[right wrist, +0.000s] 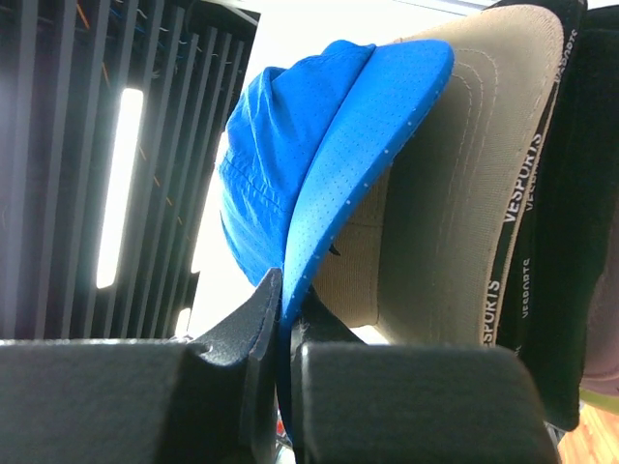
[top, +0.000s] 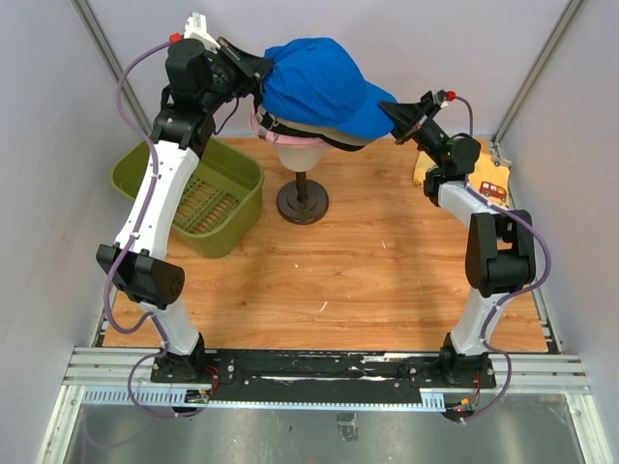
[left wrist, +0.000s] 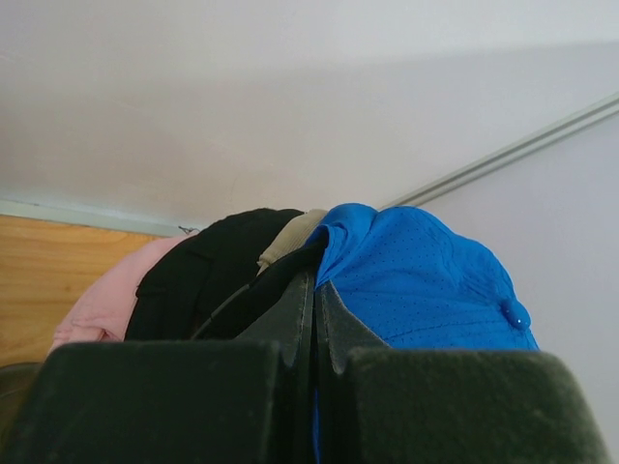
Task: Stack the hats
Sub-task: Stack the hat on the hat.
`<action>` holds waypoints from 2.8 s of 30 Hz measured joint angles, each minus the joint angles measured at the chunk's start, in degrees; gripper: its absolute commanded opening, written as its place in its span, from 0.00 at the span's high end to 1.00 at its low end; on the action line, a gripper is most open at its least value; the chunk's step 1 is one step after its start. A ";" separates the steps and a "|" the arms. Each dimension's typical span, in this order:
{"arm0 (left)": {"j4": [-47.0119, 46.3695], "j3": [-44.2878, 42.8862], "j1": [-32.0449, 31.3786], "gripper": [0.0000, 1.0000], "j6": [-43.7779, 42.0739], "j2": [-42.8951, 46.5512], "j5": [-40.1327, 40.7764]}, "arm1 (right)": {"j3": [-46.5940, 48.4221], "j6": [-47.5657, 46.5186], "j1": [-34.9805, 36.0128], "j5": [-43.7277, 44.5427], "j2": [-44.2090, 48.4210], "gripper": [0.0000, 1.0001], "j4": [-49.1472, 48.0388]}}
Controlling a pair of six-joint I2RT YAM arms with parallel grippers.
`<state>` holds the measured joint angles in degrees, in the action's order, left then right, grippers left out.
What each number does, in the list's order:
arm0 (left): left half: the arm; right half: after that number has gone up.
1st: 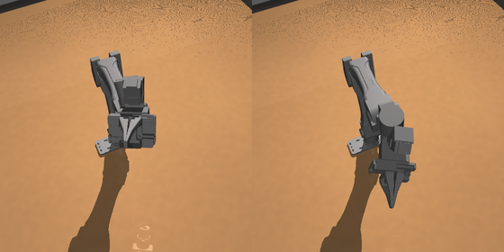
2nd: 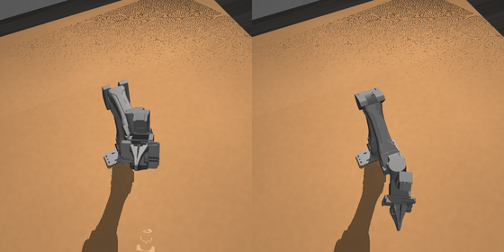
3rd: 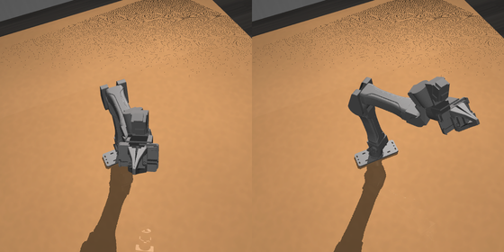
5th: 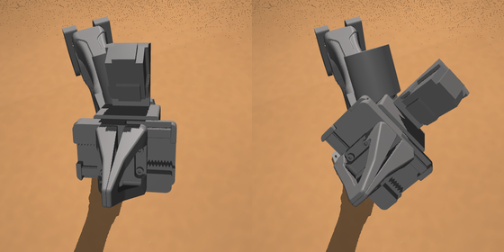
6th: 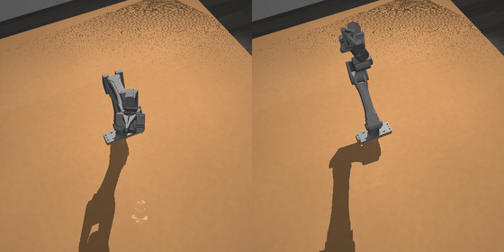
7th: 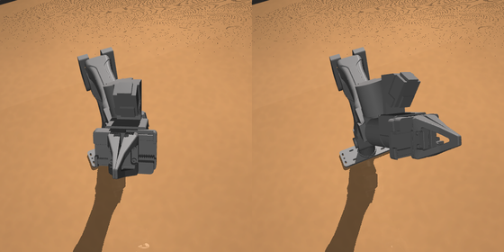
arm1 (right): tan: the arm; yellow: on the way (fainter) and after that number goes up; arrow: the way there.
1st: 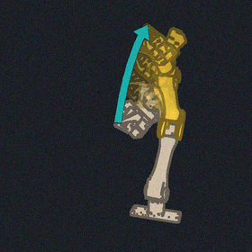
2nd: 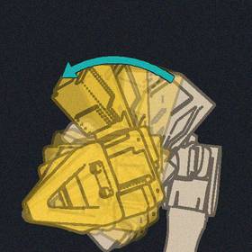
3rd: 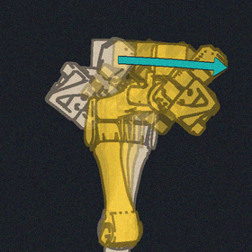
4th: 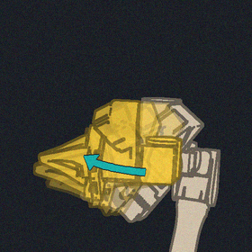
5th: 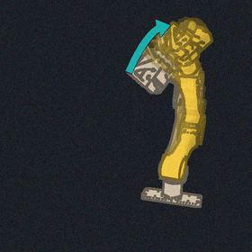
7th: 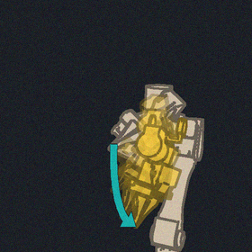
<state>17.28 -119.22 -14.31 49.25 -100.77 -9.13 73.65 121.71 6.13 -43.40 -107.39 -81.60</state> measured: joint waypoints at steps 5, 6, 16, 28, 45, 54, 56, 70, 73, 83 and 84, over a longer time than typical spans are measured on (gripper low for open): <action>0.02 0.07 0.02 0.99 0.00 0.04 -0.17 | 0.76 -1.33 -1.20 -2.69 2.12 0.99 6.01; 0.02 0.13 0.02 0.99 0.00 0.09 -0.22 | 0.76 -1.97 -1.42 -3.21 2.71 0.99 7.45; -0.94 2.49 0.15 0.99 0.04 1.20 -0.39 | 2.62 -8.98 -2.05 -6.47 5.31 0.99 19.19; -2.82 6.64 0.20 0.99 -0.13 3.45 -0.15 | 3.56 -18.21 -2.32 -8.26 8.02 0.99 30.01; -3.72 7.48 0.33 0.95 -0.15 3.72 0.28 | 10.01 -27.87 -2.32 -8.87 8.24 0.79 44.92; -3.69 7.48 0.52 0.68 0.52 3.76 0.48 | 10.05 -30.36 -2.38 -7.34 7.76 0.57 50.36; -3.69 7.52 0.63 0.66 0.57 3.87 0.55 | 9.94 -30.42 -2.38 -7.30 7.65 0.55 50.75; -3.80 9.99 1.05 0.51 1.40 6.27 2.29 | 7.04 -30.45 -5.07 -5.62 7.67 0.43 53.00; -3.91 10.97 1.40 0.47 1.84 6.95 2.84 | 7.04 -30.51 -5.22 -5.57 7.74 0.43 53.22; -6.97 14.56 1.90 0.44 4.90 8.20 3.37 | 7.06 -32.22 -5.27 -5.03 8.72 0.42 55.15; -6.97 14.56 1.92 0.44 5.03 8.28 3.48 | 7.06 -32.30 -5.27 -4.98 8.83 0.42 55.41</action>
<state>10.31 -104.66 -12.38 54.28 -92.49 -5.65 80.71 89.41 0.86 -48.38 -98.56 -26.20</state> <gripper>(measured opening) 0.558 0.576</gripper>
